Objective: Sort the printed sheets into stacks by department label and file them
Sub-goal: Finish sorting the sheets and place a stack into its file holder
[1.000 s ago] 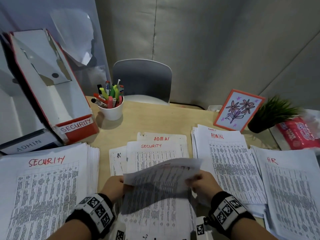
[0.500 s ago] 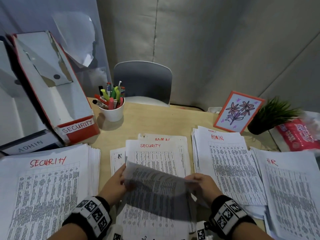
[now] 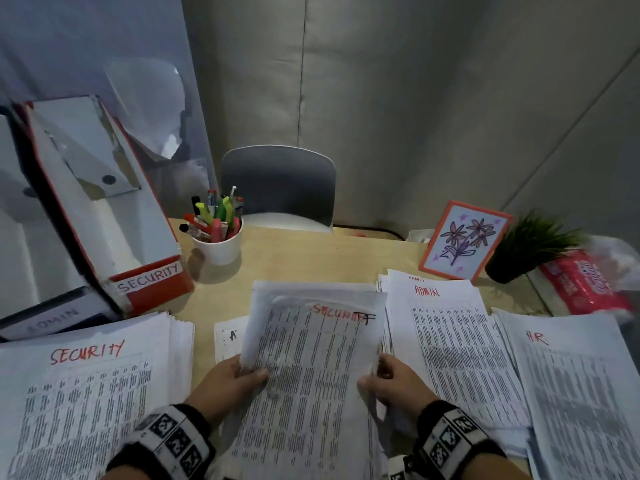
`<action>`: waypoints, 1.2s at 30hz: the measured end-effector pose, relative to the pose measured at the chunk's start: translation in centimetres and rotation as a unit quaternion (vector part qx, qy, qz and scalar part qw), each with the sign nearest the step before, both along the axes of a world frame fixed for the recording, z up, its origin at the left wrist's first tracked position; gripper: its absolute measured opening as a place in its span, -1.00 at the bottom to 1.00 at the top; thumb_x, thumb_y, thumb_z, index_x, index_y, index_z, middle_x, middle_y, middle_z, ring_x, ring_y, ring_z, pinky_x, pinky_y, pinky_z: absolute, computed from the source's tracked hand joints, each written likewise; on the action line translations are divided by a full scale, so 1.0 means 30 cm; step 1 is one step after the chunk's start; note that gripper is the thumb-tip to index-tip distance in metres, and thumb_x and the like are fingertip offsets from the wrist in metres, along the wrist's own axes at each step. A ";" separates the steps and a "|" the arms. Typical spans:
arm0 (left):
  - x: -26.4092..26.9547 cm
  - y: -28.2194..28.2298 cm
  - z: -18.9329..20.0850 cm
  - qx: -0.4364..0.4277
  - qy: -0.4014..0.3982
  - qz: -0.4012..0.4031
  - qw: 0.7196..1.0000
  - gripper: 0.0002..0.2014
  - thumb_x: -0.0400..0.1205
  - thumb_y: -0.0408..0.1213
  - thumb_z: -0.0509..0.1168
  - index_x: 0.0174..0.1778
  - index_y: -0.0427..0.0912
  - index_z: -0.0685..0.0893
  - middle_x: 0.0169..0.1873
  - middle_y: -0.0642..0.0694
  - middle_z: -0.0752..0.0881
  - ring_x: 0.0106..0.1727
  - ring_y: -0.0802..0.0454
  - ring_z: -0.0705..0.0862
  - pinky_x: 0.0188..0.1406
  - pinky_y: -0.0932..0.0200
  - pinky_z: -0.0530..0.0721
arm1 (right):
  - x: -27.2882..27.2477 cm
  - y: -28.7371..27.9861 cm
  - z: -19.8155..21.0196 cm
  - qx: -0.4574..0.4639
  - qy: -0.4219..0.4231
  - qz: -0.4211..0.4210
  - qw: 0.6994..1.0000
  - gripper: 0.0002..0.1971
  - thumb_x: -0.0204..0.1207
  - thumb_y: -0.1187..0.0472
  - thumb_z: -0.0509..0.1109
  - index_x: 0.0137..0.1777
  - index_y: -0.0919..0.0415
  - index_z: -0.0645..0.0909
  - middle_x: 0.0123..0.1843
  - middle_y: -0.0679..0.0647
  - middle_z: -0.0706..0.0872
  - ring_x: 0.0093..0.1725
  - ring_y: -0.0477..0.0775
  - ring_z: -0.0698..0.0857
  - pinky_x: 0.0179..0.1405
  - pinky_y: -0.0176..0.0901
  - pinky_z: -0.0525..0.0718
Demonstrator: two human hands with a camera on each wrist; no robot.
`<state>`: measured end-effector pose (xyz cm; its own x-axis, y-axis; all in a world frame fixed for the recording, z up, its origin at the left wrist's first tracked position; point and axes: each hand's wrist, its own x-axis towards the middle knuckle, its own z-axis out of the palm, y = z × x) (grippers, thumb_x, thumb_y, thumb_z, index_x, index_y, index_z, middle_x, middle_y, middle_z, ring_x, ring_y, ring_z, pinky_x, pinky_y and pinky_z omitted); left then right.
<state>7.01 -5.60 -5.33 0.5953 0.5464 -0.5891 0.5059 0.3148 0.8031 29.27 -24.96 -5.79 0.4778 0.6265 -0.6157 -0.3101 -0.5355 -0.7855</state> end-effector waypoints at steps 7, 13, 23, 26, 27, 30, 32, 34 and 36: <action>0.009 0.043 0.153 0.091 -0.053 -0.031 0.994 -0.84 0.59 -0.31 0.37 0.07 -0.16 0.74 -0.06 -0.03 0.83 0.03 -0.02 0.78 0.07 0.05 0.69 | 0.000 0.036 0.093 0.122 0.039 0.031 0.991 -0.61 0.33 0.66 0.42 0.16 0.41 0.67 0.10 0.28 0.79 0.09 0.22 0.77 -0.05 -0.05 0.75; 0.001 0.005 0.259 0.177 -0.107 -0.018 0.978 -0.81 0.64 -0.42 0.29 0.04 -0.06 0.72 -0.10 0.27 0.80 -0.10 0.38 0.73 -0.23 0.55 0.59 | -0.033 0.054 0.143 0.151 -0.071 -0.003 0.986 -0.70 0.39 0.60 0.41 -0.01 0.23 0.74 -0.01 0.16 0.83 0.02 0.13 0.78 -0.04 -0.10 0.74; 0.025 -0.044 0.297 0.209 -0.206 0.085 0.952 -0.71 0.67 -0.20 0.25 0.32 -0.06 0.50 0.14 0.01 0.72 0.10 0.21 0.71 -0.02 0.28 0.65 | -0.096 0.068 0.291 0.250 -0.257 -0.027 0.933 -0.68 0.63 0.46 0.21 0.18 0.03 0.57 0.03 -0.33 0.76 0.08 -0.40 0.66 -0.02 -0.59 0.53; 0.021 -0.062 0.240 0.170 -0.190 0.072 0.964 -0.76 0.70 -0.16 0.23 0.28 0.07 0.47 0.16 0.09 0.66 0.10 0.33 0.66 0.02 0.23 0.59 | -0.105 0.064 0.244 0.223 -0.206 0.008 0.953 -0.55 0.65 0.50 0.12 0.36 -0.02 0.42 0.22 -0.33 0.63 0.19 -0.48 0.57 0.04 -0.63 0.53; 0.018 -0.069 0.212 0.168 -0.174 0.057 0.969 -0.76 0.70 -0.11 0.21 0.29 0.11 0.49 0.17 0.12 0.67 0.12 0.33 0.65 0.04 0.23 0.59 | -0.109 0.060 0.221 0.203 -0.202 0.027 0.958 -0.52 0.66 0.49 0.10 0.37 -0.10 0.38 0.26 -0.36 0.58 0.23 -0.51 0.52 0.07 -0.64 0.52; 0.011 -0.080 0.131 0.175 -0.127 0.069 0.974 -0.80 0.71 -0.16 0.20 0.16 0.19 0.66 0.06 0.10 0.76 0.21 0.04 0.68 0.23 -0.06 0.64 | -0.115 0.059 0.166 0.154 -0.208 0.066 0.964 -0.53 0.67 0.43 0.09 0.28 -0.24 0.32 0.29 -0.31 0.53 0.32 -0.37 0.48 0.30 -0.36 0.53; 0.006 -0.074 0.095 0.188 -0.105 0.084 0.973 -0.80 0.68 -0.17 0.26 0.20 0.11 0.63 0.13 -0.01 0.73 0.27 -0.10 0.65 0.32 -0.17 0.58 | -0.122 0.060 0.144 0.136 -0.229 0.086 0.960 -0.58 0.66 0.33 0.09 0.28 -0.28 0.28 0.29 -0.29 0.53 0.32 -0.33 0.50 0.37 -0.21 0.50; 0.008 -0.068 0.092 0.190 -0.095 0.092 0.973 -0.72 0.59 -0.06 0.27 0.22 0.13 0.58 0.19 -0.06 0.70 0.27 -0.10 0.64 0.34 -0.20 0.55 | -0.131 0.068 0.142 0.126 -0.251 0.099 0.955 -0.61 0.63 0.23 0.08 0.27 -0.33 0.27 0.27 -0.32 0.53 0.31 -0.29 0.52 0.36 -0.22 0.49; 0.008 -0.057 0.089 0.190 -0.088 0.097 0.973 -0.80 0.66 -0.15 0.26 0.20 0.15 0.57 0.20 -0.08 0.69 0.27 -0.11 0.63 0.36 -0.19 0.54 | -0.137 0.075 0.146 0.121 -0.260 0.091 0.954 -0.61 0.68 0.27 0.07 0.23 -0.34 0.31 0.24 -0.32 0.56 0.27 -0.24 0.54 0.33 -0.22 0.49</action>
<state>7.26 -7.31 -2.65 0.5326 0.8171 -0.2208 0.3113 0.0534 0.9488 25.17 -22.70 -1.41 0.5481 0.8224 -0.1523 0.2361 -0.3268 -0.9151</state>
